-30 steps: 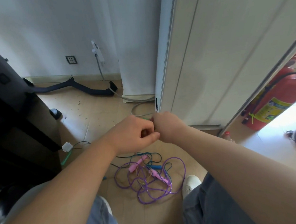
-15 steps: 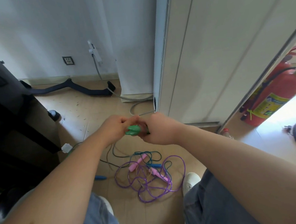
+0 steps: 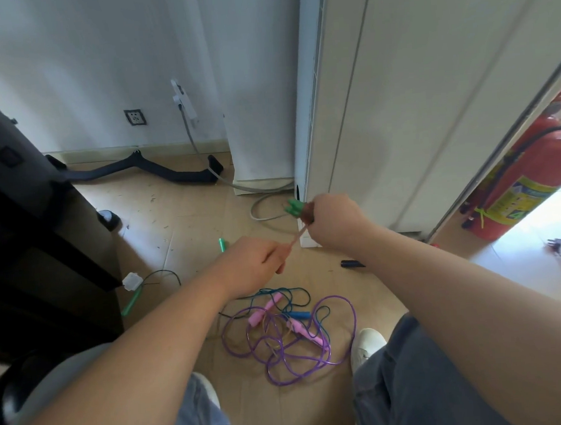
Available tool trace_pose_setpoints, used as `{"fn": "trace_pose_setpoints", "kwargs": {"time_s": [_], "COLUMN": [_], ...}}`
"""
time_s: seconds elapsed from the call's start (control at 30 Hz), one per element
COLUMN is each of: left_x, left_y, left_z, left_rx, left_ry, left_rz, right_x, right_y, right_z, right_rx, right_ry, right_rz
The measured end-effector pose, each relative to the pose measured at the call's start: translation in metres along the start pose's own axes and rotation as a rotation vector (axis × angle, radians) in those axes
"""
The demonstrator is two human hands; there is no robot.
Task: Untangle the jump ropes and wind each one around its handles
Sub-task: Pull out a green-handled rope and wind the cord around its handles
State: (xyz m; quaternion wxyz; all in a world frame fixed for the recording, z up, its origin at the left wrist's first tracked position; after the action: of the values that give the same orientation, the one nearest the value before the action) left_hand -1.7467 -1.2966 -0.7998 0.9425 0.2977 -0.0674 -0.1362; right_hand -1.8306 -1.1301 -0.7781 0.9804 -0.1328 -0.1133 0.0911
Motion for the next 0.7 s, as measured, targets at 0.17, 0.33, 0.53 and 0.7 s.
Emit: {"fn": "trace_pose_setpoints", "kwargs": {"time_s": [0.17, 0.33, 0.53, 0.7], "left_x": [-0.002, -0.005, -0.006, -0.008], "left_y": [0.007, -0.001, -0.028, -0.022], "left_z": [0.005, 0.024, 0.025, 0.016], "left_rx": [0.112, 0.134, 0.374, 0.192], "left_ry": [0.120, 0.269, 0.226, 0.208], "left_rz": [-0.159, -0.062, 0.190, 0.215], "right_x": [0.013, 0.027, 0.037, 0.026], "right_y": [-0.009, -0.024, -0.036, -0.031], "right_z": [-0.018, -0.017, 0.000, 0.003], "right_rx": [0.343, 0.378, 0.007, -0.403], "right_ry": [-0.131, -0.177, -0.111, -0.059], "right_rz": [0.262, 0.590, 0.533, 0.280]}}
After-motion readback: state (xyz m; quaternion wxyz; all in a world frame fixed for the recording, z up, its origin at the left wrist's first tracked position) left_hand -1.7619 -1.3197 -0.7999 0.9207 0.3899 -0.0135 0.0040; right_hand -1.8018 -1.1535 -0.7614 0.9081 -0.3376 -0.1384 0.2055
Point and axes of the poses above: each hand's wrist, its own x-axis away from the middle knuckle, its own z-axis out of the back of the hand, y = z × x, the point moved 1 cm from there along -x, towards the middle knuckle, and after that the axes turned 5 degrees about -z, right-handed, at the moved point
